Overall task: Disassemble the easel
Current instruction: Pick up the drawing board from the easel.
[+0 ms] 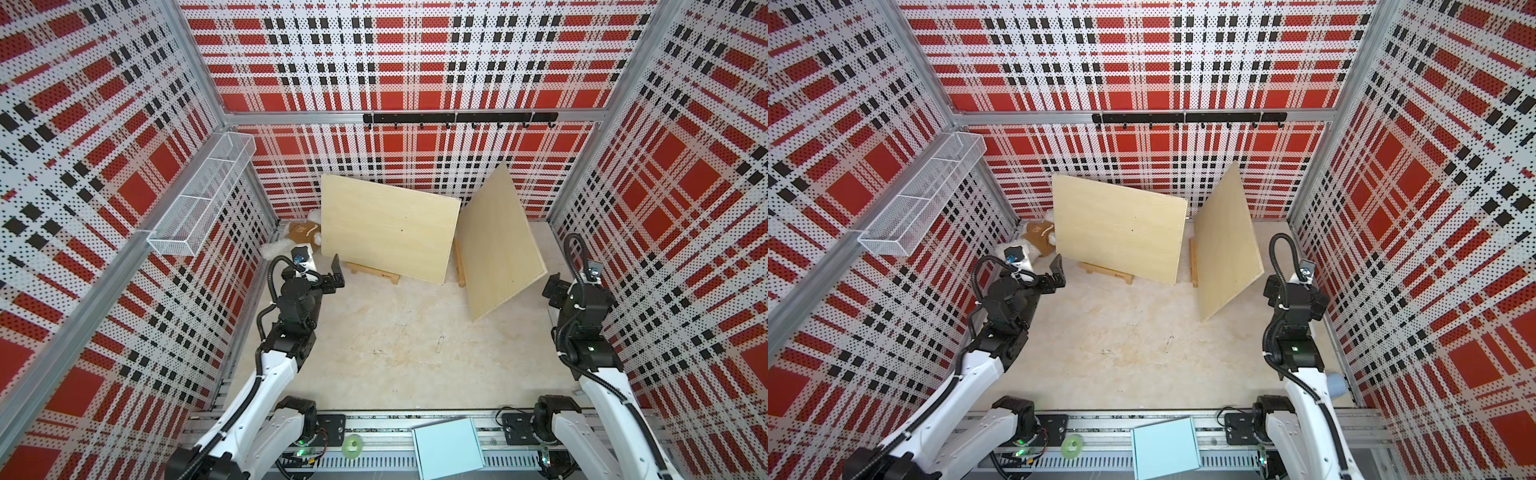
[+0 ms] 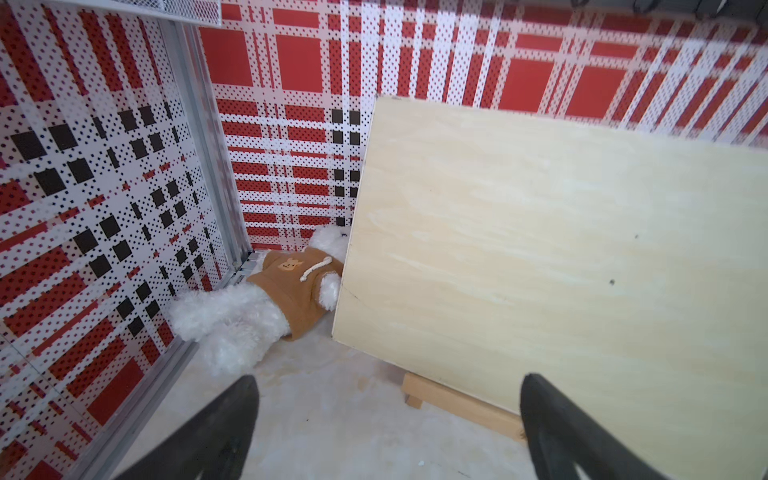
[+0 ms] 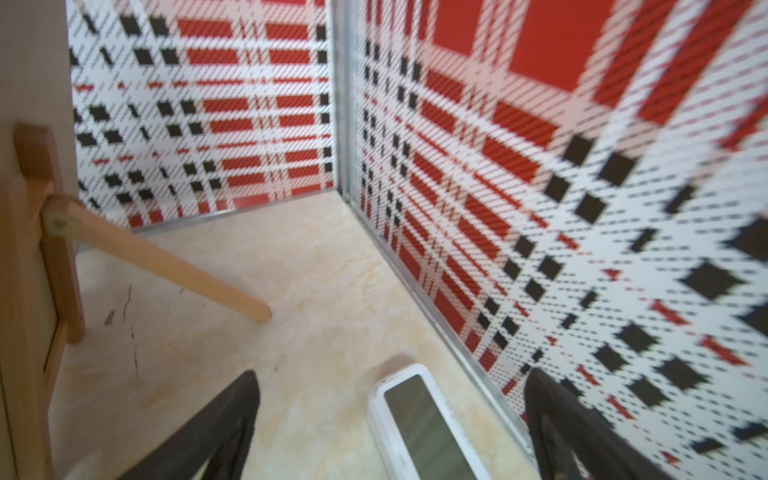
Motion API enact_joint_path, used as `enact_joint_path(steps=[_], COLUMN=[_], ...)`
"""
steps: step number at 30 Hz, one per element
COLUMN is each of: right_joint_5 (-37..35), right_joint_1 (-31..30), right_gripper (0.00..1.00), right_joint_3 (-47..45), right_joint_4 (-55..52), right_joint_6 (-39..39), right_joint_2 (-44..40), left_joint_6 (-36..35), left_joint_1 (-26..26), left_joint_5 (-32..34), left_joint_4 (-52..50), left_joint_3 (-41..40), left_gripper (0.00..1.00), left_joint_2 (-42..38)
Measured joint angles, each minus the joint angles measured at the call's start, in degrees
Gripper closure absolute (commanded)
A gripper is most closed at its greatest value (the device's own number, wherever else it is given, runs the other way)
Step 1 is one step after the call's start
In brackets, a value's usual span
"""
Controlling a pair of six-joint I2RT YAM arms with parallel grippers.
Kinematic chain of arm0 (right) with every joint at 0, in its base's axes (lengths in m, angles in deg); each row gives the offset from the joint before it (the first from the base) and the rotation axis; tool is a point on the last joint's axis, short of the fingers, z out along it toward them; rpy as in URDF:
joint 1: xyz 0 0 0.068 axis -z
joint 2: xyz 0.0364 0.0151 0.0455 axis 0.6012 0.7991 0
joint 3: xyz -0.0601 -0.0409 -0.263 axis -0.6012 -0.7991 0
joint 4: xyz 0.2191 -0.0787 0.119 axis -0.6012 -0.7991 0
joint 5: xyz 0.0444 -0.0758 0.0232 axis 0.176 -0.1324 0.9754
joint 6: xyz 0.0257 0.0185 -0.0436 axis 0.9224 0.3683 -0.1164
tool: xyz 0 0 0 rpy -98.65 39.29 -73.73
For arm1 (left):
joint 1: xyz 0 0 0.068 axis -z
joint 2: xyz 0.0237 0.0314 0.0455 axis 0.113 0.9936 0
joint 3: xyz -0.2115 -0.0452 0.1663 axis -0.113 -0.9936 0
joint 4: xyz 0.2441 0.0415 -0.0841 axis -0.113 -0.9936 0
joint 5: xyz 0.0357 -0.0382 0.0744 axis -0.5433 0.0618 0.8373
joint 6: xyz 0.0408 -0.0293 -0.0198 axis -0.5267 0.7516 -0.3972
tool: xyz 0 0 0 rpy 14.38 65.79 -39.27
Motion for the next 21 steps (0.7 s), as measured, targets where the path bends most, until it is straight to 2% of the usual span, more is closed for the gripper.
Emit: enact_joint_path(steps=[3, 7, 10, 13, 15, 18, 21], right_joint_5=[-1.18, 1.62, 6.58, 13.60, 18.95, 26.47, 33.07], right_joint_1=[0.00, 0.11, 0.11, 0.22, 0.22, 0.22, 0.20], right_gripper=[0.03, 0.08, 0.07, 0.06, 0.05, 0.05, 0.08], right_joint_3=[5.53, 16.02, 26.82, 38.99, 46.29, 55.98, 63.87], right_joint_4=[-6.84, -15.67, -21.24, -26.75, -30.10, -35.54, -40.98], right_joint_6=[1.86, 3.13, 3.52, 3.56, 3.65, 3.76, 3.72], right_joint_2=[-4.04, -5.60, -2.10, 5.90, 12.44, 22.62, 33.35], left_joint_6=[3.15, 8.70, 10.64, 9.92, 8.59, 6.88, 5.44], left_joint_1=[0.00, -1.18, -3.45, -3.54, -1.46, 4.37, 12.92], left_joint_5=[-1.07, -5.27, -11.67, -16.79, -18.67, -19.98, -19.78], left_joint_4=[-5.64, -12.70, -17.97, -22.29, -24.70, -26.82, -27.23], left_joint_3=[3.89, 7.72, 12.52, 17.11, 19.56, 22.47, 25.03], left_gripper=[0.01, 0.01, 0.00, 0.01, 0.01, 0.01, 0.00], left_joint_2=[-1.01, -0.55, 3.17, 7.87, 10.69, 14.97, 20.20])
